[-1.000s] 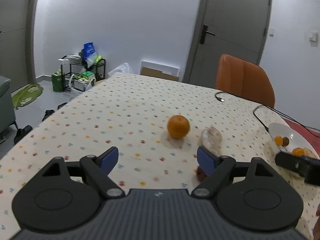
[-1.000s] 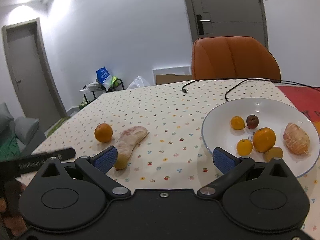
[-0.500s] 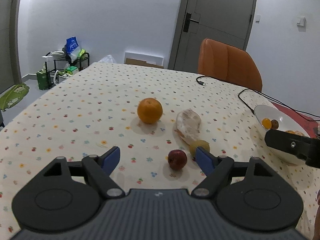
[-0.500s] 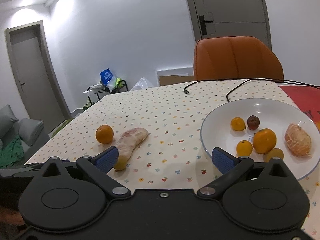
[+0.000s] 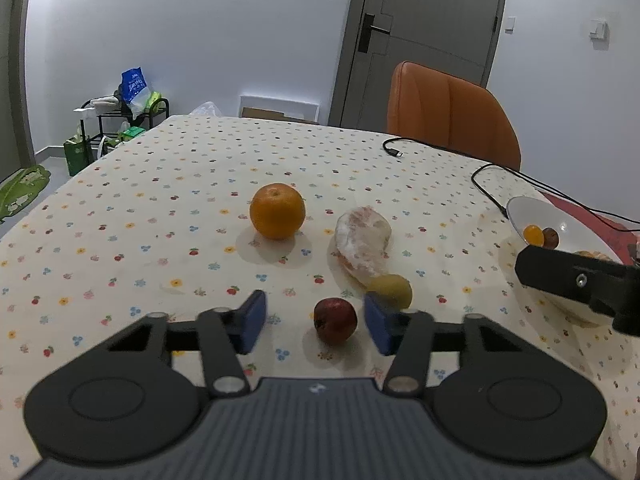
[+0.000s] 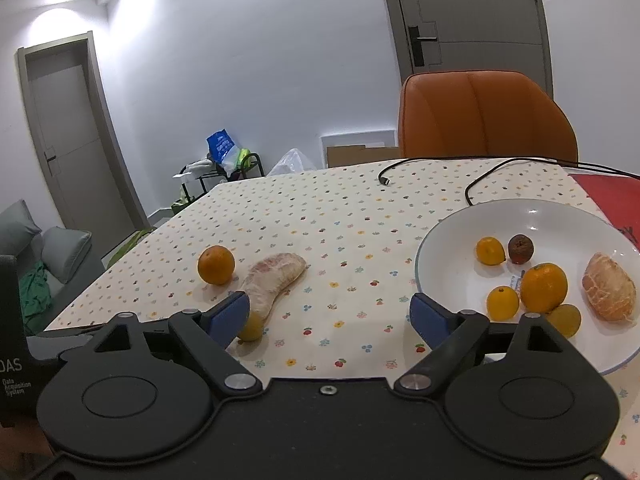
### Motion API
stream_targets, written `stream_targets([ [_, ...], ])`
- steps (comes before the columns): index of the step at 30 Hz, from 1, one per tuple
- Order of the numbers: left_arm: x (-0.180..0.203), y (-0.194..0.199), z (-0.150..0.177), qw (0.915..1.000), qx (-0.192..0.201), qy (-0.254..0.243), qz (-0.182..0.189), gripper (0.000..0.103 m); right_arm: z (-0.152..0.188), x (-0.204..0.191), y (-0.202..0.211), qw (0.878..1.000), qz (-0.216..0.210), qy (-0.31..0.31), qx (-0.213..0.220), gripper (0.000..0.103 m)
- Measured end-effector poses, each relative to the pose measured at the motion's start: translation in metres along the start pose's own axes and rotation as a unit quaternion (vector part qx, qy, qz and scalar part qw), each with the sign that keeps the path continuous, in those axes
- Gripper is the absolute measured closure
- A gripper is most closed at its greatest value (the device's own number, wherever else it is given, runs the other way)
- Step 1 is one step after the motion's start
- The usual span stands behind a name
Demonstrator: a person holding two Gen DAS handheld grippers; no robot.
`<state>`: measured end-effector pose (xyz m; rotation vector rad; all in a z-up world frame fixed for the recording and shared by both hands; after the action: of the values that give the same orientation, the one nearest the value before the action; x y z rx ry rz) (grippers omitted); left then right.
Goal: Organize fruits
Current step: 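Grasp the red plum with the left tool while the right tool grasps the green-yellow plum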
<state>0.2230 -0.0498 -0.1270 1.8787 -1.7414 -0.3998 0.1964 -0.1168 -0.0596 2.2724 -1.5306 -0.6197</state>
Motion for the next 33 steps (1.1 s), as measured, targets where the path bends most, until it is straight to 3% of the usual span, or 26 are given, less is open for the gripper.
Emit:
stream_targets([
  [1,-0.001,0.0,0.0,1.0,0.0,0.002,-0.002,0.073,0.0,0.0,0.0,1.0,-0.001,0.0,-0.001,0.016],
  [3,-0.003,0.001,0.0,0.9999,-0.005,0.01,0.001,0.082,0.001,-0.003,-0.003,1.0,-0.004,0.001,-0.003,0.017],
  [21,-0.041,0.018,-0.012,0.9988,0.013,0.045,-0.015,0.082,0.009,-0.034,-0.029,0.999,-0.02,0.031,-0.039,0.034],
  [33,-0.061,0.019,-0.012,0.9979,0.015,0.061,-0.018,0.082,0.018,-0.052,-0.052,0.996,-0.026,0.04,-0.07,0.052],
])
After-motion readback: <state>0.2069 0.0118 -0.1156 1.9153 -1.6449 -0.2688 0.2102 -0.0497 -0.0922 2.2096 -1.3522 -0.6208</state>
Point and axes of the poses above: each gripper's, at about its wrist camera, not at the fingertips, and y roughly against the way its jaws point, x to its right, z to its underside, the point moved 10 cm from there along -y, roughly the way its jaws point
